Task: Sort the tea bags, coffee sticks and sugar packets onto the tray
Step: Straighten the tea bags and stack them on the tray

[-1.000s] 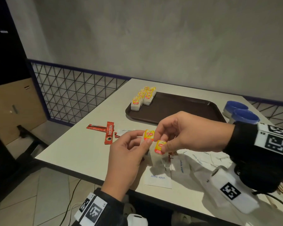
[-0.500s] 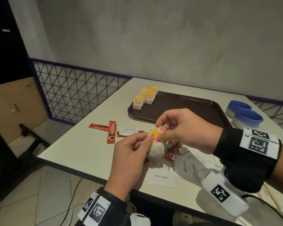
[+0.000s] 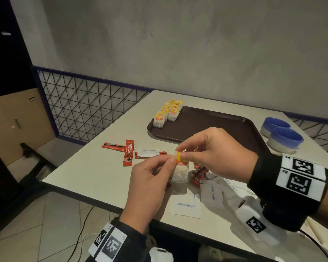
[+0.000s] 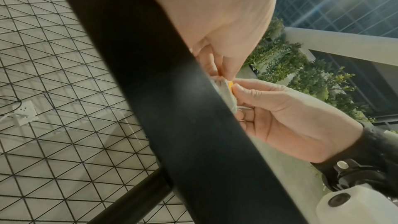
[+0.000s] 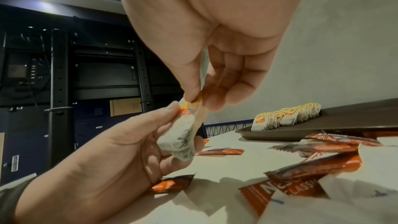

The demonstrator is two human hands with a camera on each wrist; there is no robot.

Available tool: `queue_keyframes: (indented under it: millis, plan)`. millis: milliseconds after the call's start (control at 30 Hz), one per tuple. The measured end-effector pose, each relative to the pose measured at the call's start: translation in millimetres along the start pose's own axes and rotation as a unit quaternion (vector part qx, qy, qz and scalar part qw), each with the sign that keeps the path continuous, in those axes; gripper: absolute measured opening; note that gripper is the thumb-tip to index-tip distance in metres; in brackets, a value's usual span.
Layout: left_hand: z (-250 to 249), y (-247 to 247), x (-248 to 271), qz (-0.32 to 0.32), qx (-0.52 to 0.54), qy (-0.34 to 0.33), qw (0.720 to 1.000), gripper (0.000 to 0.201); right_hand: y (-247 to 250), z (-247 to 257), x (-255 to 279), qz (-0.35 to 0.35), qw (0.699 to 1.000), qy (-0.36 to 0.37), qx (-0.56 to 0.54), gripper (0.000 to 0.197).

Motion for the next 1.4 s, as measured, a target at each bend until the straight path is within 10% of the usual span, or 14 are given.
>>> queue_keyframes:
  millis: [1400]
  plan:
    - [6.3,25.4,5.1,-0.181,0.073,0.007,0.981,0.012,-33.3,4.3,21.8,-0.149,0.983,-0.025,-0.103,0.007]
Point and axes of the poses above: each hand's wrist, its own x-axis away from the middle knuckle, its own y-axis out of the back of the hand, z = x × y, the point moved 7 cm from there along -x, towards the middle knuckle, and after that the axes turned 2 degrees about x, right-handed, at the moved point
